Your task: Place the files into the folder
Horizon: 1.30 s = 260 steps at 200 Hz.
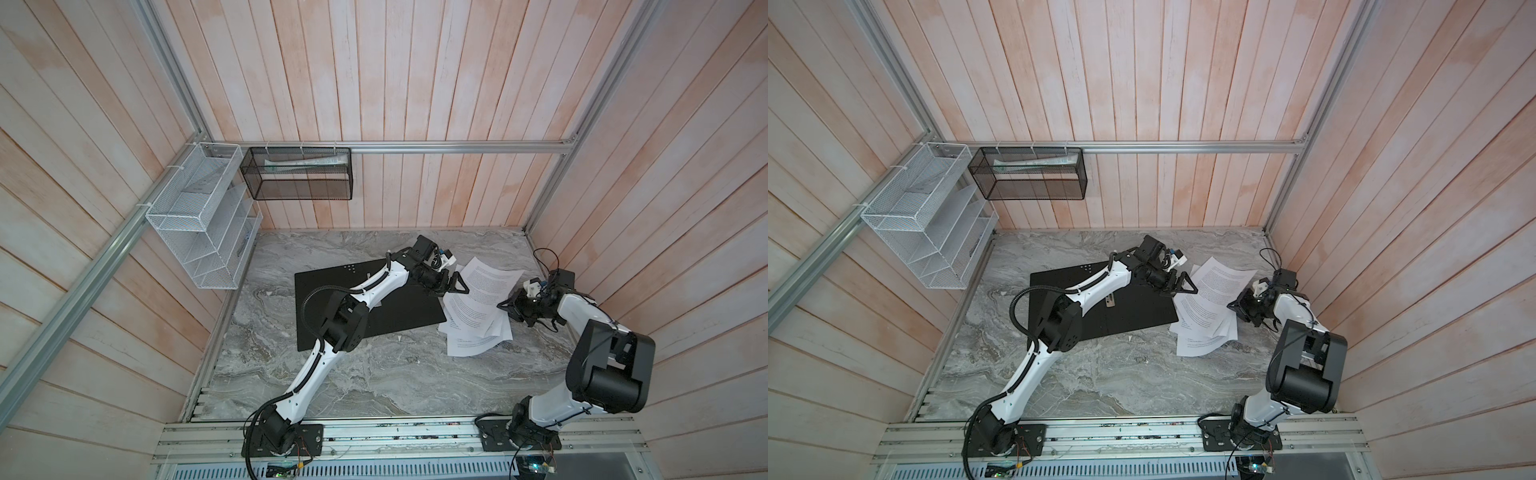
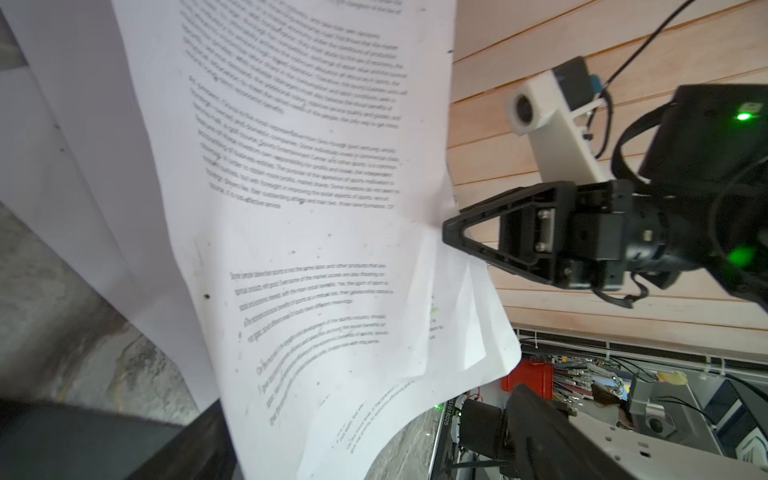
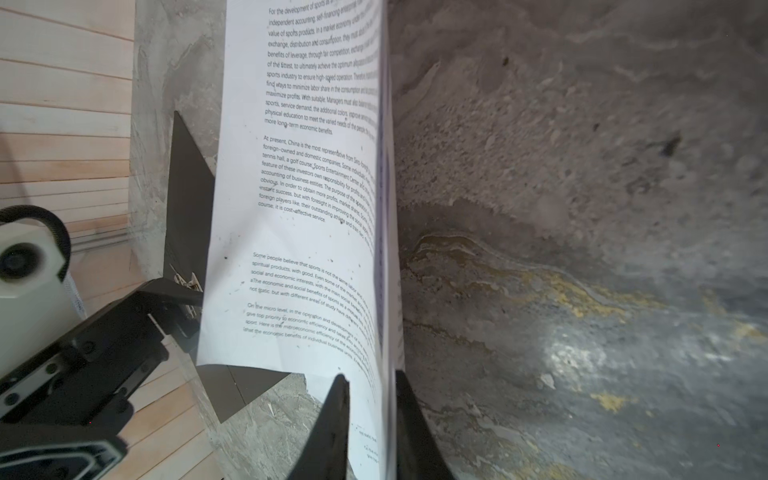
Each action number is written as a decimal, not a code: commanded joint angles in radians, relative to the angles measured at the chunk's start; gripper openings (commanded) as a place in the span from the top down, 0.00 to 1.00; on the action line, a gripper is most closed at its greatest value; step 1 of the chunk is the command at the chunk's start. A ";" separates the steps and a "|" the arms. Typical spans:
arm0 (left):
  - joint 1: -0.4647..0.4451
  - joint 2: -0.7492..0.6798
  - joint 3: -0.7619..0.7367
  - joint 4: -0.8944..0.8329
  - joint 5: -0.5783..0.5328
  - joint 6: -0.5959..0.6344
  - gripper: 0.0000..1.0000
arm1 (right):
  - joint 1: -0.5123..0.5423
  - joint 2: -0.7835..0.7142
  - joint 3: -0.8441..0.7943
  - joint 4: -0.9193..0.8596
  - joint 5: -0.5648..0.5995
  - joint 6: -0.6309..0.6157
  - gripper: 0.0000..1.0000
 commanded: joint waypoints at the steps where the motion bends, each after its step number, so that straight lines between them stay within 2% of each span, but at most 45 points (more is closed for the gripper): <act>1: 0.002 -0.036 -0.027 0.012 0.019 0.014 0.00 | -0.001 0.007 0.001 0.006 -0.050 -0.012 0.82; 20: 0.001 -0.039 -0.056 0.014 0.019 0.016 0.00 | -0.002 0.016 0.000 0.005 -0.054 -0.027 0.75; 48: -0.001 -0.031 -0.107 0.027 0.033 -0.006 0.00 | -0.002 0.070 0.016 0.001 -0.038 -0.044 0.76; 129: 0.001 -0.020 -0.172 0.016 0.043 0.005 0.00 | 0.012 0.153 0.027 0.070 0.045 -0.011 0.66; 166: -0.001 -0.019 -0.197 0.000 0.066 0.025 0.00 | 0.011 0.199 0.026 0.125 0.015 0.000 0.68; 217: 0.007 -0.012 -0.260 -0.020 0.172 0.046 0.00 | 0.013 0.252 0.034 0.169 -0.051 0.004 0.68; 260: 0.000 0.010 -0.201 -0.111 0.215 0.128 0.00 | 0.013 0.263 0.025 0.195 -0.121 0.003 0.70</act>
